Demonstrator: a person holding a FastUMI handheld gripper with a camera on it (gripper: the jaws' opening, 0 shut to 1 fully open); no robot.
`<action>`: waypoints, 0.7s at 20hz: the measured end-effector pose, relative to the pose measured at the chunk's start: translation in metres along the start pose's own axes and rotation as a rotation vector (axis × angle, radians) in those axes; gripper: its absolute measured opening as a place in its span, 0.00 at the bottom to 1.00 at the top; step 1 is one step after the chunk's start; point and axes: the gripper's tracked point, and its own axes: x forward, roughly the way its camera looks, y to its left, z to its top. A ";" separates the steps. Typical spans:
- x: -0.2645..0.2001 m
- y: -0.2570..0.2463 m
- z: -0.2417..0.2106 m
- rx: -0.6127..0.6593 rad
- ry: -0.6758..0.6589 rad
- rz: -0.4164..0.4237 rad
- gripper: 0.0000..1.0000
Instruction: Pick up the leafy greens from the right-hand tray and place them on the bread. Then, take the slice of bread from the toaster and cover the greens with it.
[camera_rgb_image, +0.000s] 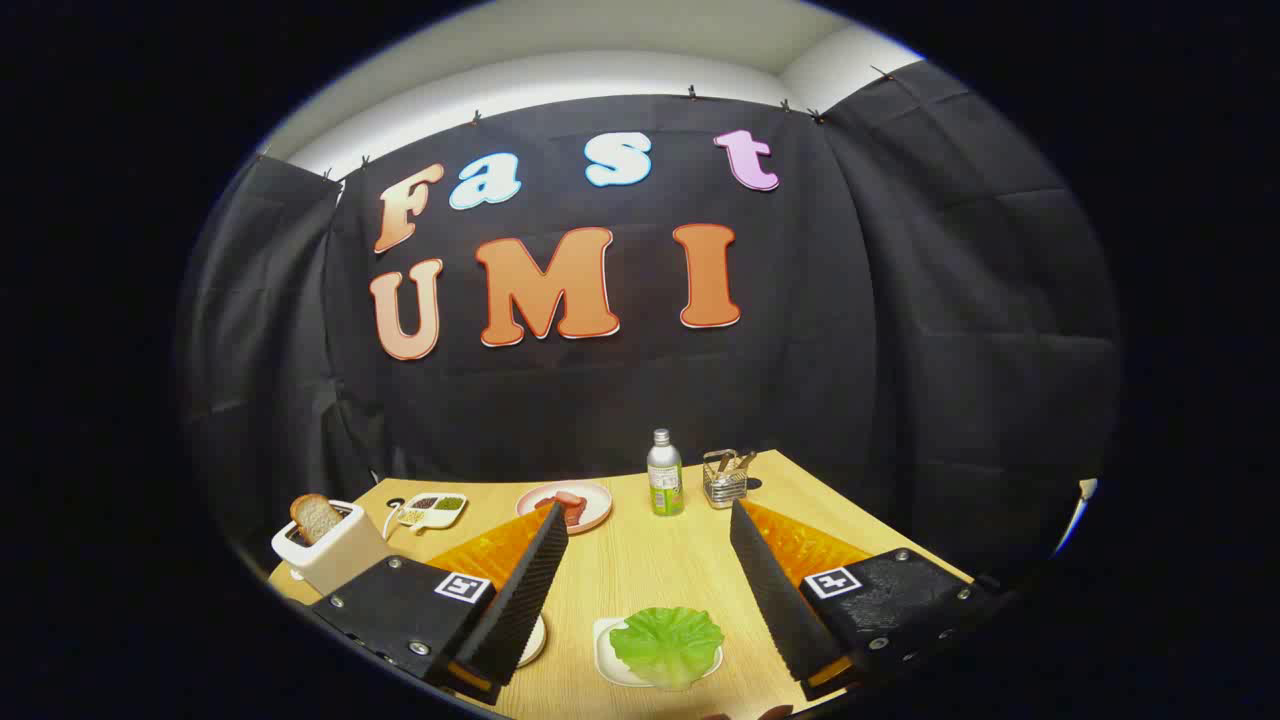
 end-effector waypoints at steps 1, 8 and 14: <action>0.000 0.000 -0.002 -0.011 0.003 -0.003 0.98; 0.004 -0.003 -0.031 -0.047 0.050 -0.007 0.98; 0.015 0.003 -0.070 -0.050 0.128 0.003 0.98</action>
